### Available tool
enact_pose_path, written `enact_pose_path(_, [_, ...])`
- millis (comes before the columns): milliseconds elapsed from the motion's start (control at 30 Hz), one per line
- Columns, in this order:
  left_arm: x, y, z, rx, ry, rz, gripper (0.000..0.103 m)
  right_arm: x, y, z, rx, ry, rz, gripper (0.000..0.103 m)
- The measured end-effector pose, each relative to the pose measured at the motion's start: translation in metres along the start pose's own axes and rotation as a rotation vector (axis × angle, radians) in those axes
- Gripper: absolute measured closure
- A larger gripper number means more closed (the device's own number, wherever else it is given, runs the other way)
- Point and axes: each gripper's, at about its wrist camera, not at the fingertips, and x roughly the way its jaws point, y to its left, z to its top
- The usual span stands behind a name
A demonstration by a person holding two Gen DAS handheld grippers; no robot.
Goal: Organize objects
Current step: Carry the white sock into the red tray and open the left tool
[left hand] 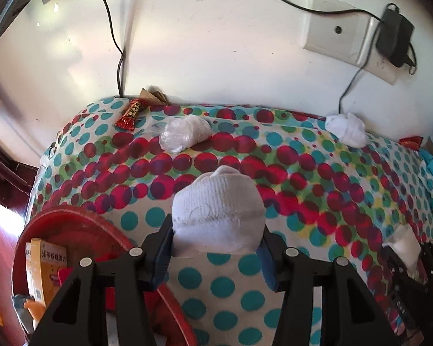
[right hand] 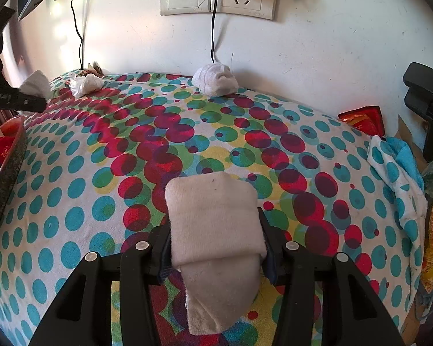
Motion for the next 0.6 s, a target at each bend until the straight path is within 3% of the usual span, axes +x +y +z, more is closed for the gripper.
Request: enact_pose_path(600, [-0.053, -0.001, -0.048, 0.043, -0.005, -0.015, 0.050, 0.000, -0.001, 0.002, -0.006, -0.001, -0.010, 0.056])
